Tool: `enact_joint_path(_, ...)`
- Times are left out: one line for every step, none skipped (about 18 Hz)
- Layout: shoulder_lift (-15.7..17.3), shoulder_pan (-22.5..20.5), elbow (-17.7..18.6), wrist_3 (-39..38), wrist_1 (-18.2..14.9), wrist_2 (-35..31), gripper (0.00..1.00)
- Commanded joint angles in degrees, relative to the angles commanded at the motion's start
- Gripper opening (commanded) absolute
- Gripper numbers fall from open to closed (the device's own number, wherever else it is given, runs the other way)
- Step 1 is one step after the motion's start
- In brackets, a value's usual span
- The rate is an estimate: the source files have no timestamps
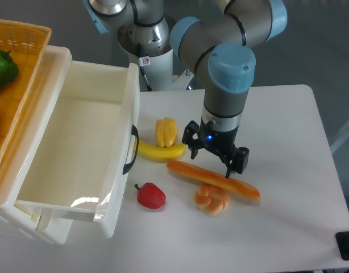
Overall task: Pick up the long bread
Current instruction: 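Move the gripper over the long orange bread loaf and lower it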
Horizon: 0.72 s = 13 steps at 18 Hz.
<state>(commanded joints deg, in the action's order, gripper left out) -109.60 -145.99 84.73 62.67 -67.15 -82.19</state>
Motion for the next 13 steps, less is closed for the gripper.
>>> enact_joint_path(-0.26, -0.09, 0.09, 0.0, 0.0, 0.1, 1.0)
enact_joint_path(-0.61, -0.09, 0.18, 0.26, 0.09, 0.1, 1.0)
enact_joint_path(-0.96, -0.09, 0.18, 0.43, 0.52, 0.1, 1.0)
enact_joint_path(-1.32, 0.0, 0.26, 1.39, 1.4, 0.1, 1.0)
enact_joint_path(-1.41, 0.0, 0.53, 3.4, 2.19, 0.01, 1.0)
enact_joint_path(-1.58, 0.0, 0.62, 5.16, 2.81, 0.01, 1.0)
enact_joint_path(-1.84, 0.0, 0.53, 5.79, 3.16, -0.08, 1.0)
enact_joint_path(-2.19, 0.09, 0.35, 6.06, 3.34, -0.34, 1.0)
enact_joint_path(-2.55, 0.09, 0.27, 7.54, 3.34, -0.69, 1.0)
enact_joint_path(-2.81, 0.17, 0.44, 10.77, 3.25, -1.47, 1.0)
enact_joint_path(-2.99, 0.17, 0.53, 14.9, 3.17, -2.87, 1.0)
enact_joint_path(-3.25, 0.17, 0.62, 19.46, 3.08, -4.72, 1.0)
enact_joint_path(-3.77, 0.17, 0.62, 24.55, 2.99, -6.3, 1.0)
